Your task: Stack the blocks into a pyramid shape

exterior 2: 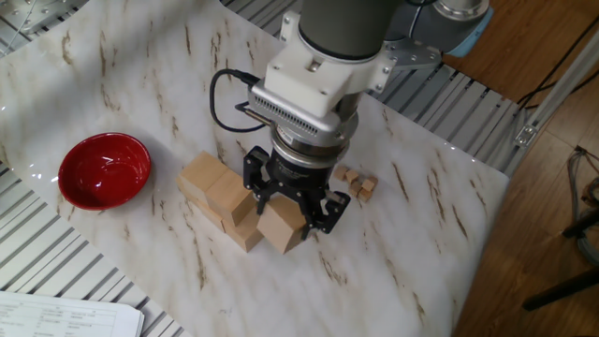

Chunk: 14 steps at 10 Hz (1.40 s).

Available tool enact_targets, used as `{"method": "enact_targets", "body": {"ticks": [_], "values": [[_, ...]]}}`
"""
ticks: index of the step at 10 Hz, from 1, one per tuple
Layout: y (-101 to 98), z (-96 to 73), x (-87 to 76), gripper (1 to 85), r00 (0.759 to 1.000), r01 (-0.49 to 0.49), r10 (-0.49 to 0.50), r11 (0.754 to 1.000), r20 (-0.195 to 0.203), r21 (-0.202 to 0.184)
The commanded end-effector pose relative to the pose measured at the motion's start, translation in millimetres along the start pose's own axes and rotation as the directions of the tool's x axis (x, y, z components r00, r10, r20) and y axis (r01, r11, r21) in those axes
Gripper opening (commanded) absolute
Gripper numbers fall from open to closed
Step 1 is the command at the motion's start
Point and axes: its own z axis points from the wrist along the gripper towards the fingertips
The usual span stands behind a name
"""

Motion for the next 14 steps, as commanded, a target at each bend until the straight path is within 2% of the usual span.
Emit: {"method": "enact_targets", "body": {"ticks": [1,3,5,8,9,14], "values": [[3.1,-1.0,-6.4,1.0,0.999,-0.047,0.047,0.999,0.022,-0.018],[10.5,-1.4,-11.8,1.0,0.997,-0.066,0.068,0.997,0.040,-0.048],[7.0,-1.3,-12.1,1.0,0.997,-0.061,0.062,0.998,0.043,-0.034],[10.2,-1.7,-17.0,1.0,0.996,-0.057,0.060,0.997,0.061,-0.048],[8.3,-1.3,-18.6,1.0,0.996,-0.054,0.056,0.998,0.065,-0.041],[-2.3,-7.3,-33.1,1.0,0.998,-0.039,0.042,0.998,0.047,-0.045]]}}
